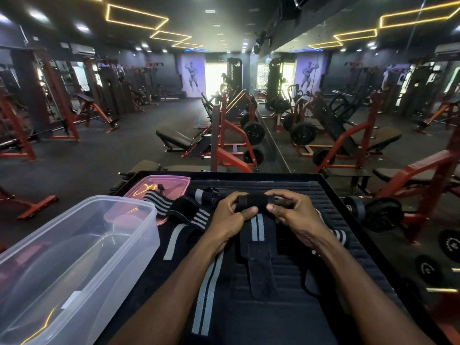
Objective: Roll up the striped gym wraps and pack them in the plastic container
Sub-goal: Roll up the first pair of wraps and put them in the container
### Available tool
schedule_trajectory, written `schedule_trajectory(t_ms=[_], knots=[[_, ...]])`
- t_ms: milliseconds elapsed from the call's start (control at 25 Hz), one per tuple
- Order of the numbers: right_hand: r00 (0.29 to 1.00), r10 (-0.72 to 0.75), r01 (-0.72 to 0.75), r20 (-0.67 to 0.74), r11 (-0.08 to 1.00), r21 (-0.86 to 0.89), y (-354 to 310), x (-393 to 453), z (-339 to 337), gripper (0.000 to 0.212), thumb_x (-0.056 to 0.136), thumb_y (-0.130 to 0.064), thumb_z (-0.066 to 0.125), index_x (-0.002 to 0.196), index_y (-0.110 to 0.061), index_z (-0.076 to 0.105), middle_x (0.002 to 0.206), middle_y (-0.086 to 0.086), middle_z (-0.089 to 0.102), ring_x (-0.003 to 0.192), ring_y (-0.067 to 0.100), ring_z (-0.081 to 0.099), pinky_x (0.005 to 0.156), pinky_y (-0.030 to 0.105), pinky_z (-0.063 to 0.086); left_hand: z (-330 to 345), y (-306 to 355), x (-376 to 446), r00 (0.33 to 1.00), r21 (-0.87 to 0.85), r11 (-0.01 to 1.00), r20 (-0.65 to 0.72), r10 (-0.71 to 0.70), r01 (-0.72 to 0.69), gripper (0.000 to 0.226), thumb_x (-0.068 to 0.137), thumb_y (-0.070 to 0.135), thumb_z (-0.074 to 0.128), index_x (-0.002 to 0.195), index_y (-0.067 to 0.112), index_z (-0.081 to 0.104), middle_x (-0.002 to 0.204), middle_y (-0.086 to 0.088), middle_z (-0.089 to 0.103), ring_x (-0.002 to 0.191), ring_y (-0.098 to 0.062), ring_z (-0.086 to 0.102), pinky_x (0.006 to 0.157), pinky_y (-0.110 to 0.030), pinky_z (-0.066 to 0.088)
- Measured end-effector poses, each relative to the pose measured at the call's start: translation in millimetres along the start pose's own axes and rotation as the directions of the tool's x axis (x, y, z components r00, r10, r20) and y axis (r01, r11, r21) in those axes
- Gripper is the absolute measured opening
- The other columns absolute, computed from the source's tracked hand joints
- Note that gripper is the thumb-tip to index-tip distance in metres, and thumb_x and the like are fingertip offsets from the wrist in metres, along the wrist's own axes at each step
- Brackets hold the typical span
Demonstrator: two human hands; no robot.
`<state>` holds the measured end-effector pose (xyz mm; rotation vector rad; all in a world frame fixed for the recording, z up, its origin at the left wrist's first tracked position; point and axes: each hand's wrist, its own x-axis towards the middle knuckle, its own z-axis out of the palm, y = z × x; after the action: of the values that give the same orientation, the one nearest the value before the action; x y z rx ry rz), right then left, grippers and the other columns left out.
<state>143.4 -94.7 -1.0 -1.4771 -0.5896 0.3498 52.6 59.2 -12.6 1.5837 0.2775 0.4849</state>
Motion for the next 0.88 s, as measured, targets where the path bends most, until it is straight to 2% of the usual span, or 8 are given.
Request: schedule_trajectory(t_ms=[120, 200, 360, 480, 600, 680, 760, 880], knots=[[0.998, 0.063, -0.063, 0.022, 0.998, 0.014, 1, -1, 5, 0.018, 0.087, -0.011, 0.076, 0.103, -0.019, 0.076, 0.078, 0.002, 0.066, 0.065, 0.013, 0.059, 0.06, 0.029, 0.05, -1, 0, 0, 0.999, 0.002, 0.999, 0.013, 0.04, -0.04, 0.033, 0.082, -0.004, 0.074, 0.097, 0.025, 0.069, 0.096, 0.0, 0.074, 0.095, -0.013, 0.07, 0.082, -0.022, 0.055], [1.0, 0.009, -0.01, -0.007, 0.999, -0.044, 2, -2, 6, 0.018, 0.087, -0.008, 0.076, 0.1, -0.019, 0.077, 0.078, -0.002, 0.069, 0.069, 0.01, 0.062, 0.06, 0.023, 0.05, -3, -2, 1, 0.998, -0.002, 1.0, 0.059, 0.014, -0.014, 0.035, 0.081, -0.002, 0.076, 0.103, 0.025, 0.068, 0.103, -0.003, 0.073, 0.1, -0.015, 0.068, 0.082, -0.022, 0.055], [0.991, -0.135, 0.13, -0.008, 0.967, -0.218, 4, -1, 6, 0.026, 0.083, 0.0, 0.076, 0.102, -0.018, 0.075, 0.099, -0.003, 0.074, 0.095, 0.014, 0.068, 0.083, 0.025, 0.052, 0, -4, 1, 0.993, 0.121, 0.991, 0.097, -0.064, 0.052, 0.042, 0.081, 0.041, 0.078, 0.116, 0.026, 0.06, 0.111, 0.002, 0.069, 0.106, -0.014, 0.066, 0.091, -0.028, 0.053], [0.994, -0.103, 0.106, 0.023, 0.96, -0.258, 7, -2, 10, 0.028, 0.084, -0.001, 0.075, 0.105, -0.018, 0.069, 0.101, 0.001, 0.07, 0.089, 0.015, 0.063, 0.073, 0.023, 0.048, 2, -5, 2, 0.999, 0.159, 0.987, 0.017, 0.029, -0.031, 0.017, 0.087, 0.024, 0.074, 0.099, 0.029, 0.064, 0.095, 0.009, 0.069, 0.094, -0.007, 0.066, 0.082, -0.021, 0.05], [0.994, 0.093, -0.088, 0.048, 0.991, -0.1, 3, -4, 16, 0.022, 0.09, -0.008, 0.072, 0.107, -0.019, 0.066, 0.1, 0.01, 0.065, 0.075, 0.015, 0.063, 0.054, 0.021, 0.049, -3, -2, 3, 0.992, 0.168, 0.978, 0.018, 0.127, -0.128, 0.035, 0.082, 0.0, 0.074, 0.096, 0.031, 0.064, 0.094, 0.013, 0.066, 0.086, 0.004, 0.062, 0.078, -0.01, 0.047], [0.986, 0.149, -0.153, 0.071, 0.987, 0.055, 4, -4, 17, 0.015, 0.093, -0.008, 0.069, 0.105, -0.017, 0.068, 0.104, 0.017, 0.067, 0.08, 0.024, 0.07, 0.06, 0.034, 0.059, -6, 1, 3, 0.984, 0.189, 0.967, 0.062, 0.165, -0.174, 0.038, 0.08, -0.007, 0.072, 0.102, 0.023, 0.064, 0.097, 0.013, 0.065, 0.084, 0.012, 0.061, 0.075, -0.005, 0.045], [0.995, 0.098, -0.101, 0.036, 0.989, 0.104, 6, -2, 17, 0.017, 0.093, -0.003, 0.067, 0.101, -0.018, 0.071, 0.108, 0.02, 0.069, 0.092, 0.033, 0.071, 0.079, 0.053, 0.061, -7, 3, 2, 0.985, 0.189, 0.968, 0.08, 0.156, -0.168, 0.043, 0.079, -0.006, 0.074, 0.111, 0.021, 0.064, 0.104, 0.012, 0.066, 0.09, 0.012, 0.062, 0.078, -0.006, 0.047], [1.0, 0.007, -0.004, -0.029, 0.995, 0.098, 8, 0, 15, 0.033, 0.089, 0.008, 0.066, 0.095, -0.023, 0.075, 0.11, 0.021, 0.07, 0.1, 0.034, 0.069, 0.088, 0.054, 0.059, -7, -1, 4, 0.999, 0.054, 0.998, 0.051, 0.012, -0.015, 0.048, 0.078, 0.008, 0.082, 0.119, 0.023, 0.062, 0.112, -0.001, 0.072, 0.103, -0.012, 0.069, 0.088, -0.025, 0.056]])
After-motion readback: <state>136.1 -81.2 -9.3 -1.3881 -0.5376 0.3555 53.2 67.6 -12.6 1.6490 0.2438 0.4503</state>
